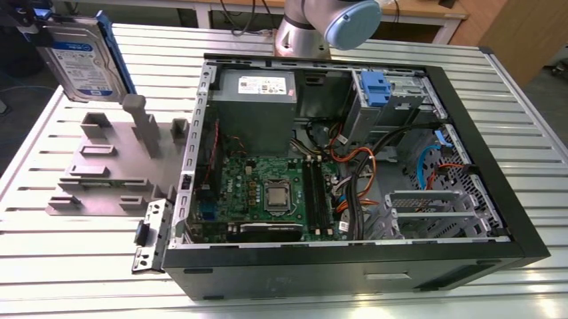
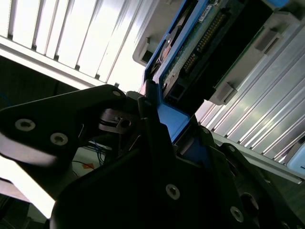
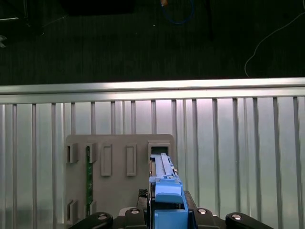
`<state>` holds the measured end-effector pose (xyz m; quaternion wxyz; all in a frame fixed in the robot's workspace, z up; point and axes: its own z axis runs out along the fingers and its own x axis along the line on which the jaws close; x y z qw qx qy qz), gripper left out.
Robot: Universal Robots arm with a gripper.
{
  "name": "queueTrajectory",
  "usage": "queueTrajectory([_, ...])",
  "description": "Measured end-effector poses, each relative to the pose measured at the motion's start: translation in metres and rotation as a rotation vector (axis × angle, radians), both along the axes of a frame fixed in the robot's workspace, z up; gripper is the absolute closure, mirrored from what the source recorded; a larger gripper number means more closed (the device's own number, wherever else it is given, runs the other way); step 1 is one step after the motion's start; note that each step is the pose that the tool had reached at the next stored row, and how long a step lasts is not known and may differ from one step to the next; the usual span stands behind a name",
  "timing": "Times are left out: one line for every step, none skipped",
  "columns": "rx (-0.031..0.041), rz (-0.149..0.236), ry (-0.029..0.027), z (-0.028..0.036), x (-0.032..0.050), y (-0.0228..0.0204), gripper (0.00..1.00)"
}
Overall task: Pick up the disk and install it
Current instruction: 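Pick up the disk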
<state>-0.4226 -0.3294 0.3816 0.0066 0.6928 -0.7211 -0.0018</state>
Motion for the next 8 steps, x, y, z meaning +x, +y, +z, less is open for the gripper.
queueTrajectory([0.0, 0.0, 0.0, 0.0, 0.0, 0.0, 0.64])
queueTrajectory([-0.0001, 0.0, 0.0002, 0.0002, 0.0, 0.0, 0.64])
queueTrajectory([-0.0002, 0.0, 0.0003, 0.0004, 0.0, 0.0, 0.64])
queueTrajectory([-0.0002, 0.0, 0.0003, 0.0004, -0.0001, 0.0, 0.64])
queueTrajectory([-0.0002, 0.0, 0.0003, 0.0004, -0.0001, 0.0, 0.64])
queueTrajectory([-0.0001, 0.001, 0.0003, 0.0004, -0.0001, 0.0, 0.64])
queueTrajectory([-0.0001, 0.003, 0.0003, 0.0003, -0.0001, 0.0, 0.64])
queueTrajectory([-0.0001, 0.005, 0.0003, 0.0004, -0.0001, 0.0, 0.64])
